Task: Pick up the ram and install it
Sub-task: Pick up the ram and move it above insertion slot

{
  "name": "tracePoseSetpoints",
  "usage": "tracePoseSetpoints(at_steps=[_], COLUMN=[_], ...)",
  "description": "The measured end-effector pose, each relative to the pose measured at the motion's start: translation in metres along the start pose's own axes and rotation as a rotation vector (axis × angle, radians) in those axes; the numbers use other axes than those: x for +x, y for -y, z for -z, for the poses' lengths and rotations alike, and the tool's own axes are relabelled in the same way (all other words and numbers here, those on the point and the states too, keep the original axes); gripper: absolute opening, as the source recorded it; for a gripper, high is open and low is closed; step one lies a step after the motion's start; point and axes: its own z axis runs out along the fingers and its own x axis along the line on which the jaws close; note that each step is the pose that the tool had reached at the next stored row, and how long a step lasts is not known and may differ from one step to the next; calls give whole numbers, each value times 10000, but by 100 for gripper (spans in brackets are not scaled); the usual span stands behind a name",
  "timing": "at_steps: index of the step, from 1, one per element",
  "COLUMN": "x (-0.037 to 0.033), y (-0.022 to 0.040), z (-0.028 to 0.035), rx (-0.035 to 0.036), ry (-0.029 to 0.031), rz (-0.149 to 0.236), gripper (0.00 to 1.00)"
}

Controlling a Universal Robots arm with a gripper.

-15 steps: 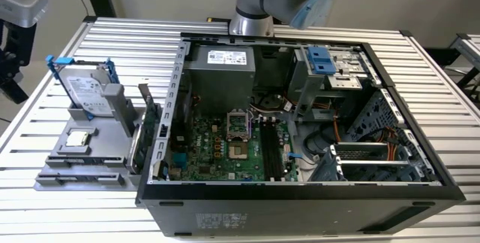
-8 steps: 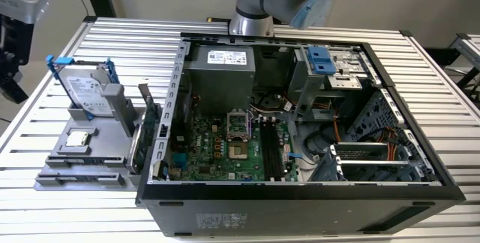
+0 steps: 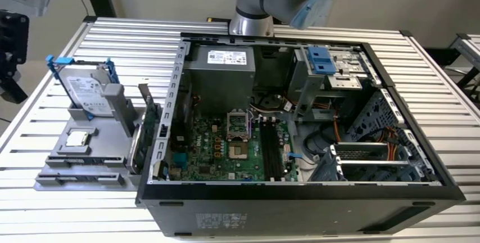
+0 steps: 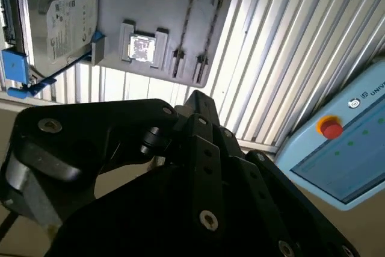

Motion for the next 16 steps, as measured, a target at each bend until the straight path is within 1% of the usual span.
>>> tracePoseSetpoints(at_steps=[16], x=[0], y=[0], z=[1], rx=[-57], ry=[-114], rz=[2912], gripper=[0])
